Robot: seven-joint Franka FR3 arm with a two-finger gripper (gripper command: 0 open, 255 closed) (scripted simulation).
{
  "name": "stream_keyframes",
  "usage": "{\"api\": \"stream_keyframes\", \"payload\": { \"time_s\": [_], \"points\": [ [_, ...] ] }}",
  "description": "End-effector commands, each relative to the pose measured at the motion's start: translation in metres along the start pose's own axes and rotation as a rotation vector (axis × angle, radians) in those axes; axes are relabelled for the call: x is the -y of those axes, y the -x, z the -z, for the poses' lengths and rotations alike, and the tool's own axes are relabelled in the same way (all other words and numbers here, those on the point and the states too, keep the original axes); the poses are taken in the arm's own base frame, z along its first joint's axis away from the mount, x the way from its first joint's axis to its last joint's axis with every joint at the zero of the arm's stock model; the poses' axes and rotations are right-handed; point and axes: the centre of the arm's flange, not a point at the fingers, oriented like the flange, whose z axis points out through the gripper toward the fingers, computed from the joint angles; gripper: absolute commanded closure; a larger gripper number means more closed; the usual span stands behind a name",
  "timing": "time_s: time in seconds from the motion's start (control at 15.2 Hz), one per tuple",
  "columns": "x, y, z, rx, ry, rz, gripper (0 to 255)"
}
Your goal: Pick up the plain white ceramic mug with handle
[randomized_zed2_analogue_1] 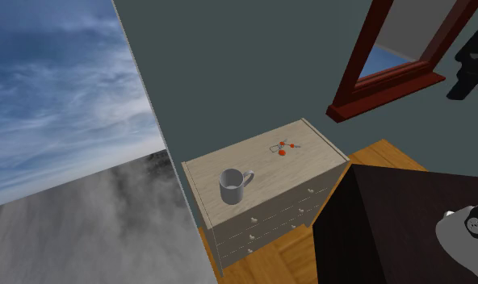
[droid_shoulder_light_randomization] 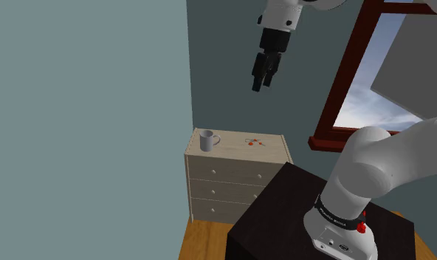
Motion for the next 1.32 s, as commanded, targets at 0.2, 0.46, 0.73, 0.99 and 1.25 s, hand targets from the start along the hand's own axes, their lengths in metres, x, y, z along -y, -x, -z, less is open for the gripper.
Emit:
{"api": "stream_keyframes", "payload": {
  "time_s": [0.2, 0.46, 0.73, 0.99, 1.25],
  "points": [
    [-0.010, -0.024, -0.030, 0.001, 0.009, 0.000, 0],
    [-0.023, -0.056, -0.069, 0.003, 0.022, -0.001, 0],
    [-0.037, -0.087, -0.108, 0.004, 0.035, -0.002, 0],
    [-0.052, -0.119, -0.148, 0.006, 0.047, -0.002, 0],
    [-0.067, -0.151, -0.187, 0.008, 0.060, -0.003, 0]
  ]
}}
